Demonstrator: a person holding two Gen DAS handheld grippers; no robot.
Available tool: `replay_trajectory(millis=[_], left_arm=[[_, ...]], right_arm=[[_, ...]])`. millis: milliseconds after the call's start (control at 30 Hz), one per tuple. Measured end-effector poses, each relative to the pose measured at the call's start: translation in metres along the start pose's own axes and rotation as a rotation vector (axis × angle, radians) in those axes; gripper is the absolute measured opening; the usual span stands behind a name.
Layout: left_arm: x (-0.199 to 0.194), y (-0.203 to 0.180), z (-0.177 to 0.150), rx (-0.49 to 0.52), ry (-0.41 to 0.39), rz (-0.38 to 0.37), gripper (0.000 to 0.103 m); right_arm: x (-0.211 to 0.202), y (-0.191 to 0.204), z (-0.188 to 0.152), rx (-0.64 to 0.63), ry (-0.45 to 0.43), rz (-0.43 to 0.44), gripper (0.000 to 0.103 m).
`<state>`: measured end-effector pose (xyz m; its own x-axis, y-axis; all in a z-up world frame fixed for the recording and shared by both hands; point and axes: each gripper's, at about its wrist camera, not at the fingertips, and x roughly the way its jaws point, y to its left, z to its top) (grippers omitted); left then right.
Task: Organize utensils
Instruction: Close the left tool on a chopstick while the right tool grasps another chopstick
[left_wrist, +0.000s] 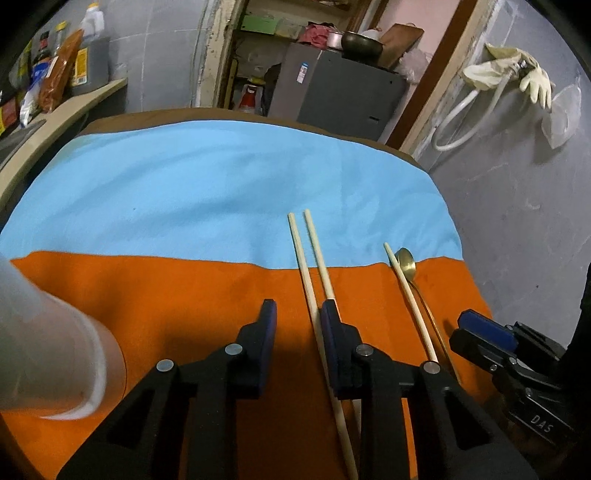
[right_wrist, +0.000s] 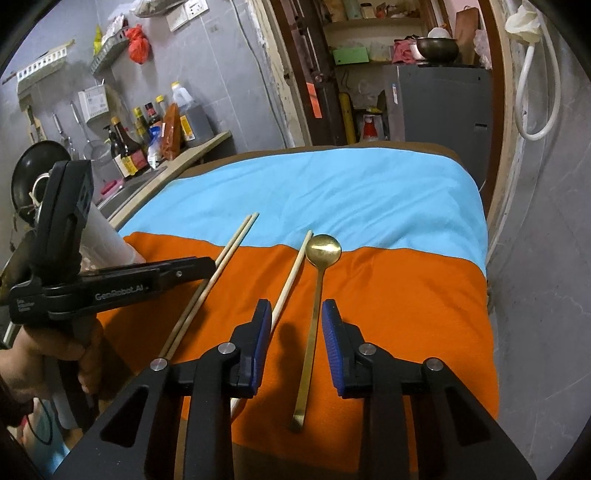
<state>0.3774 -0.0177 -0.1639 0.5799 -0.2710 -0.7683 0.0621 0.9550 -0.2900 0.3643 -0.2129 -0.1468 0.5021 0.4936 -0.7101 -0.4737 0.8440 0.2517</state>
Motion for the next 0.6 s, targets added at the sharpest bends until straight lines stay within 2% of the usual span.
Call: replay_trajectory(millis=[133, 267, 600], left_arm=[[0.011, -0.008, 0.005, 0.028, 0.022, 0.004, 0.017], [0.021, -0.006, 0.014, 0.008, 0.048, -0.023, 0.009], [0.029, 0.001, 0.034, -0.013, 0.092, -0.072, 0.008]], right_arm=[[0.003, 0.000, 0.001, 0.001, 0.018, 0.005, 0.025], [0.009, 0.002, 0.006, -0.004, 0.036, 0.015, 0.023], [0.045, -0.004, 0.029, 0.029, 0.164, 0.040, 0.019]])
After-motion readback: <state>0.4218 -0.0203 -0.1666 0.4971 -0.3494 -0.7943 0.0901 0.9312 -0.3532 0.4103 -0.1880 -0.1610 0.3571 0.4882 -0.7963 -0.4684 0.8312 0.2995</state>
